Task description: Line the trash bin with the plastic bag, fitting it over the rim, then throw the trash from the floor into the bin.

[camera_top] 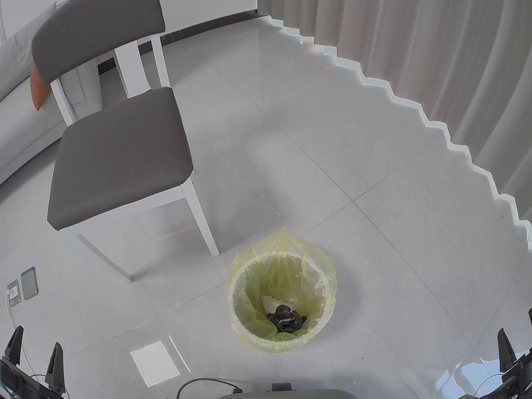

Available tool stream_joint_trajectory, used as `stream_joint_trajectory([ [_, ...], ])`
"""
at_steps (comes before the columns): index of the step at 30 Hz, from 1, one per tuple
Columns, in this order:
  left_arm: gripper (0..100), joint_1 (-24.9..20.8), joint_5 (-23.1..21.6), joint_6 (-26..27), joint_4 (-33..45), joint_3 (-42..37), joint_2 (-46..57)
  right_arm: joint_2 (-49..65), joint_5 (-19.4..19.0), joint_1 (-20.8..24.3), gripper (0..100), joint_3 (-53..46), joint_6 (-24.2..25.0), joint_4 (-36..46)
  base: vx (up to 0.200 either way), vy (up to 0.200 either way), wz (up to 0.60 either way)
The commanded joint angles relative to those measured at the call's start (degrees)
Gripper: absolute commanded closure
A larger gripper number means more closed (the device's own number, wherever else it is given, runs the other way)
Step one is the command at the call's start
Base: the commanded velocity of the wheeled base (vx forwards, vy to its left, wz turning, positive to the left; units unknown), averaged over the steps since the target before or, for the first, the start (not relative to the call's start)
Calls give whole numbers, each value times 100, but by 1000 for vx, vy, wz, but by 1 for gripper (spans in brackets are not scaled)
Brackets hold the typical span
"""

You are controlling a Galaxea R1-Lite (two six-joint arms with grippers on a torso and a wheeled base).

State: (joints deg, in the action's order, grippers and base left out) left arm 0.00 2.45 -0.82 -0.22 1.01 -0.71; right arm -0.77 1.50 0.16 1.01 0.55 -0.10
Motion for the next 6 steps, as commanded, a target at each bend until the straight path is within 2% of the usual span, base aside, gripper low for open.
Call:
stream_joint_trajectory([
  [1, 0, 0, 1, 3, -4, -101, 53, 77, -1, 2, 0, -101, 7, 1, 0, 0, 0],
  [6, 0, 0, 1, 3, -4, -101, 53, 77, -1, 2, 0, -101, 42, 10, 0, 0, 0],
])
